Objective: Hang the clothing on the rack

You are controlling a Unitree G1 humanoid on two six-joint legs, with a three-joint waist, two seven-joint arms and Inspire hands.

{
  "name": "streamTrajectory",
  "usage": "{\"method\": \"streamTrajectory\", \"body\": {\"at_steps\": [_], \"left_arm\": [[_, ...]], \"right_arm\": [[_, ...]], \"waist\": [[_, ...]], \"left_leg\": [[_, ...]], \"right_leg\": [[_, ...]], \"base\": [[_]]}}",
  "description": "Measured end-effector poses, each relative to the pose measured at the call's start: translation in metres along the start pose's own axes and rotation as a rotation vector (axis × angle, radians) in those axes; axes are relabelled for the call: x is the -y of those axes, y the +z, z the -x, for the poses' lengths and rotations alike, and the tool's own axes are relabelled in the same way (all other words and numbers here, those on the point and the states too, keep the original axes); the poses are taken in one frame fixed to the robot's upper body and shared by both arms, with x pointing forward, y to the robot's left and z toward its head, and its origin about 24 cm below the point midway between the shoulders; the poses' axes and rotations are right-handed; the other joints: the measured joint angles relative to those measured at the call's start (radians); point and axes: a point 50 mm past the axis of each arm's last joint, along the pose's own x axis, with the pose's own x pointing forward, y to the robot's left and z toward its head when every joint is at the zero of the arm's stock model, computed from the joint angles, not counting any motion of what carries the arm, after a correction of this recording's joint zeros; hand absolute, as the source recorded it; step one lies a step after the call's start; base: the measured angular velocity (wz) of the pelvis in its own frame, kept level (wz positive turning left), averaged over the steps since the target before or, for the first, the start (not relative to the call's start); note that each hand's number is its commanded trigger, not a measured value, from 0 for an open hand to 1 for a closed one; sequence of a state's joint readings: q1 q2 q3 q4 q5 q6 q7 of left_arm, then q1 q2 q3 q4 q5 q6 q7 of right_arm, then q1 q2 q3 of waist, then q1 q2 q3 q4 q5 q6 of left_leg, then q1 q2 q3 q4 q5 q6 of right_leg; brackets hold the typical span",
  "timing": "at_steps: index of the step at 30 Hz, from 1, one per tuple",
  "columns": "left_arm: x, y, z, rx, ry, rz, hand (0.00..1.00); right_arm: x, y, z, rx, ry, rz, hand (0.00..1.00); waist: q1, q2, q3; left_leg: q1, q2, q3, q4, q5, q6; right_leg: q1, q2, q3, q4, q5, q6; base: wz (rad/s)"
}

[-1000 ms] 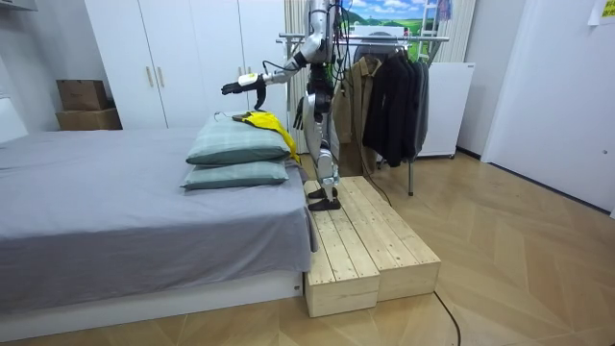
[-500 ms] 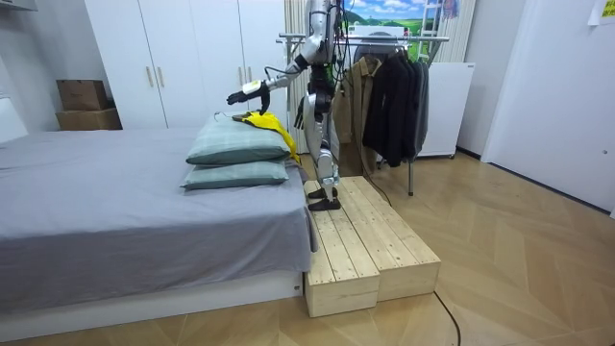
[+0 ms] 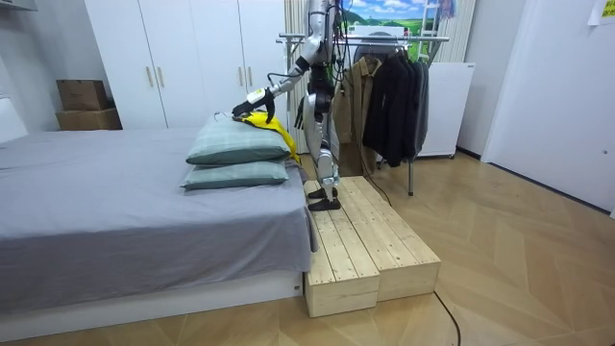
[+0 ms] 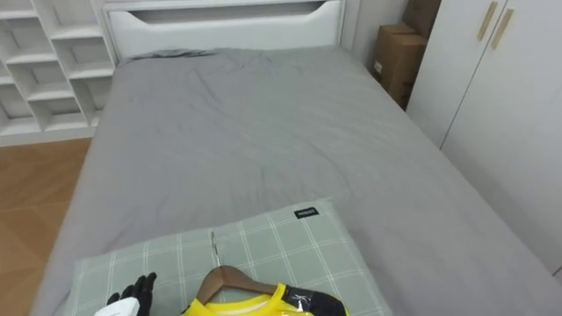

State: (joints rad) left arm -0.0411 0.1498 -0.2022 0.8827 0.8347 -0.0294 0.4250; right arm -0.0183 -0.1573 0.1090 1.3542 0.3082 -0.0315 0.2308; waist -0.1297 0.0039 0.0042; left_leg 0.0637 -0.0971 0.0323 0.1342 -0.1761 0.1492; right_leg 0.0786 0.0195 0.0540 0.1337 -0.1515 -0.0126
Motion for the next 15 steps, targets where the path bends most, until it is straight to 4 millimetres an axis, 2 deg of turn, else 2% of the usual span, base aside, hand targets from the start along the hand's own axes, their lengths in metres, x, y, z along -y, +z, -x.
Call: {"method": "streamTrajectory", "body": {"at_steps": [7,15], "left_arm": [[0.015,-0.004,0.006,-0.042,-0.063,0.007,0.0],[0.016,-0.006,0.006,-0.058,-0.07,0.017,0.0]], "right_arm": [[-0.002,0.0,-0.001,0.001,0.007,0.003,0.0],[-0.003,-0.001,-0.001,-0.001,0.006,-0.008,0.0]], "waist": [[0.006,-0.006,0.0029],[0.005,-0.006,0.0029]], "left_leg": [[-0.01,0.001,0.006,-0.002,0.0,0.0],[-0.009,0.001,0.009,-0.004,0.0,0.0]], "right_leg": [[-0.01,0.0,0.0,0.0,0.0,0.0],[-0.013,0.0,0.001,0.0,0.0,0.0]], "base": [[-0.02],[0.0]]}}
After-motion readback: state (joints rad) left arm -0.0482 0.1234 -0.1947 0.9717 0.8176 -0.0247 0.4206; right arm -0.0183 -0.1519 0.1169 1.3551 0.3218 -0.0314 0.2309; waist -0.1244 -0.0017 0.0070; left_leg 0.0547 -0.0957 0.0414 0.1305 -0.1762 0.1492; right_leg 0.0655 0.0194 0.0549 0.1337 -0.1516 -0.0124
